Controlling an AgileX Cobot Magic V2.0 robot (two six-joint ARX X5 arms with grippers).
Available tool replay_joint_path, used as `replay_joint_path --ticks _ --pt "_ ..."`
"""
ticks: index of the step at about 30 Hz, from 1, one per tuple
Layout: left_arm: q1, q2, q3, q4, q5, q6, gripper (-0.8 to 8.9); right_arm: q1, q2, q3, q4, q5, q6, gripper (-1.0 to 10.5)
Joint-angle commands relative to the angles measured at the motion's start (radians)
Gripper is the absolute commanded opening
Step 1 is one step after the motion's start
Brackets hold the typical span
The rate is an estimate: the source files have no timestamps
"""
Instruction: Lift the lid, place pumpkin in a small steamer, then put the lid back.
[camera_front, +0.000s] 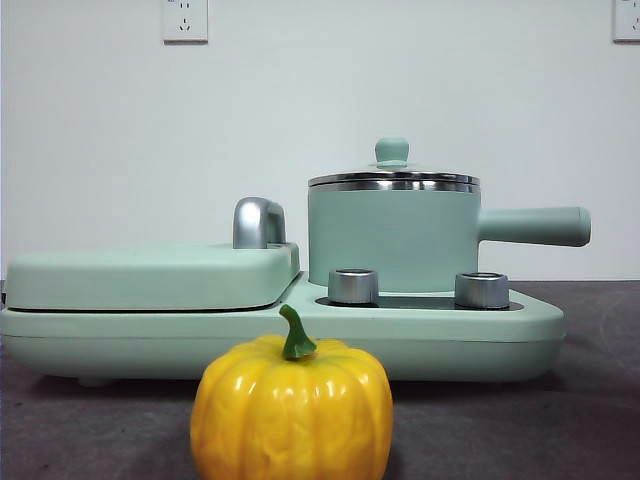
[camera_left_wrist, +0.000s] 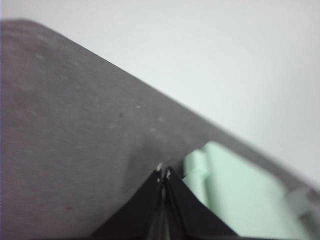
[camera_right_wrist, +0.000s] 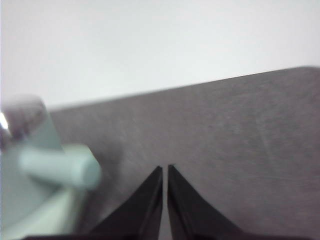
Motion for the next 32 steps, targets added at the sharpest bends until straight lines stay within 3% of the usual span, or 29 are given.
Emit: replay_joint_path --ticks 1,3,8,14,20,28,32 --pt "0.001 0.000 -0.014 0.059 0.001 -0.157 0.07 0.002 -0.001 0.008 0.043 -0.023 0.269 0.1" --pt "0.001 0.000 -0.008 0.123 0.001 -0.157 0.07 0.002 -0.001 0.032 0.043 -0.024 0.322 0.1" --pt "0.001 0.000 0.018 0.277 0.001 -0.157 0.08 0.002 0.001 0.126 0.040 -0.055 0.303 0.1" --pt "0.001 0.011 0.171 0.086 0.001 -0.151 0.10 0.002 0.069 0.296 -0.032 -0.085 0.251 0.1" --pt "0.001 0.083 0.386 -0.170 -0.002 -0.060 0.10 0.002 0.225 0.489 -0.152 -0.153 0.103 0.1" --pt "0.000 0.249 0.595 -0.320 0.006 0.130 0.10 0.002 0.437 0.670 -0.269 -0.190 -0.066 0.1" --pt "0.000 0.361 0.671 -0.338 0.058 0.232 0.10 0.003 0.531 0.738 -0.301 -0.216 -0.154 0.1"
